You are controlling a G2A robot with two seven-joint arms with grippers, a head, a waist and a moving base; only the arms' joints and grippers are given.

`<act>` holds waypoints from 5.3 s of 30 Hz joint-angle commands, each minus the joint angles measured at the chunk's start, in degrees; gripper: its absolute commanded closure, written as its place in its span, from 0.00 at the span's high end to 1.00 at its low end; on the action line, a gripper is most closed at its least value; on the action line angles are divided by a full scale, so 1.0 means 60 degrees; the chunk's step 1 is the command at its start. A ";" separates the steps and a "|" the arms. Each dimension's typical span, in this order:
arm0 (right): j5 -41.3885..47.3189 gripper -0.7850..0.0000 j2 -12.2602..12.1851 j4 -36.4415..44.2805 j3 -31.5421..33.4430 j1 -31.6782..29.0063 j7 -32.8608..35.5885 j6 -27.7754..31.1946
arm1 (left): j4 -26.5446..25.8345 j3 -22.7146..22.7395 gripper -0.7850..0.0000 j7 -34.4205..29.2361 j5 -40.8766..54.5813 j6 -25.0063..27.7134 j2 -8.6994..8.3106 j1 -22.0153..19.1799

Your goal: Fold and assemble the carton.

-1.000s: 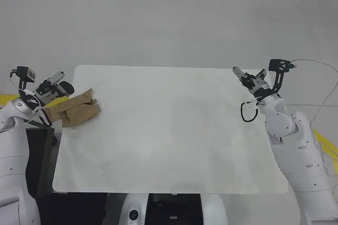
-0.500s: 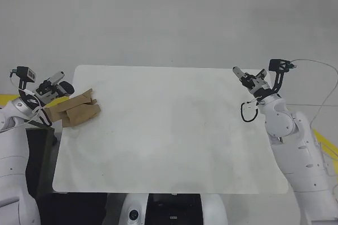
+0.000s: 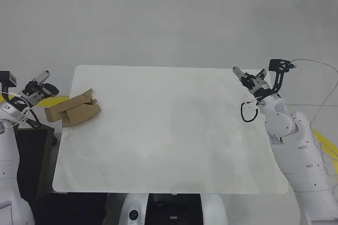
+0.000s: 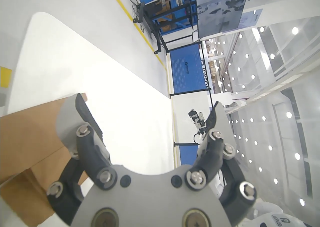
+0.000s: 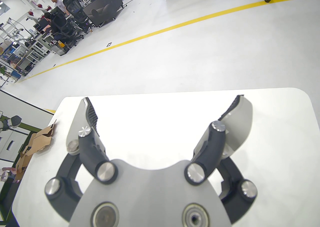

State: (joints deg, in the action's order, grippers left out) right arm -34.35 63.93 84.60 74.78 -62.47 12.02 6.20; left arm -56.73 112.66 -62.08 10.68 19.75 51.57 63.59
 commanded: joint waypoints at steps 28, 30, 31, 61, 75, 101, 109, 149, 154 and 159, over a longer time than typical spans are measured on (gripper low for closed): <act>0.0000 1.00 0.0000 0.0000 0.0000 0.0000 0.0000 0.0000 | 0.3808 0.0180 1.00 0.0903 -0.4445 0.0442 -0.1284 -0.1262; 0.0000 1.00 0.0000 0.0000 0.0000 0.0000 0.0000 0.0000 | 0.3972 0.0016 1.00 0.0803 -0.4655 0.0530 -0.1315 -0.1362; 0.0000 1.00 0.0000 0.0000 0.0000 0.0000 0.0000 0.0000 | 0.4044 -0.0089 1.00 0.0667 -0.4762 0.0595 -0.1326 -0.1408; 0.0000 1.00 0.0000 0.0000 0.0000 0.0000 0.0000 0.0000 | 0.5814 -0.2108 0.49 0.0753 -0.5576 0.1057 -0.1163 -0.2701; 0.0000 1.00 0.0000 0.0000 0.0000 0.0000 0.0000 0.0000 | 0.6171 -0.2149 0.00 0.0536 -0.4811 0.1295 -0.1216 -0.3044; 0.0000 1.00 0.0000 0.0000 0.0000 0.0000 0.0000 0.0000 | 0.4756 -0.1925 0.00 -0.0164 -0.1250 0.0887 -0.1046 -0.3397; 0.0000 1.00 0.0000 0.0000 0.0000 0.0000 0.0000 0.0000 | 0.4196 -0.2601 0.00 -0.0692 -0.0194 0.0478 -0.0683 -0.3748; 0.0000 1.00 0.0000 0.0000 0.0000 0.0000 0.0000 0.0000 | 0.3822 -0.8043 0.00 -0.0610 0.2058 0.0811 0.2070 -0.5765; 0.0000 1.00 0.0000 0.0000 0.0000 0.0000 0.0000 0.0000 | 0.3452 -0.8311 0.00 -0.0919 0.2277 0.0921 0.2236 -0.5672; 0.0000 1.00 0.0000 0.0000 0.0000 0.0000 0.0000 0.0000 | 0.2802 -0.8541 0.00 -0.1281 0.2480 0.0925 0.2347 -0.5410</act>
State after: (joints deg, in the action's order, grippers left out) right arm -34.35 63.93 84.60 74.78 -62.47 12.02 6.20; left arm -39.27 61.55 -69.46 25.30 25.42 65.59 30.80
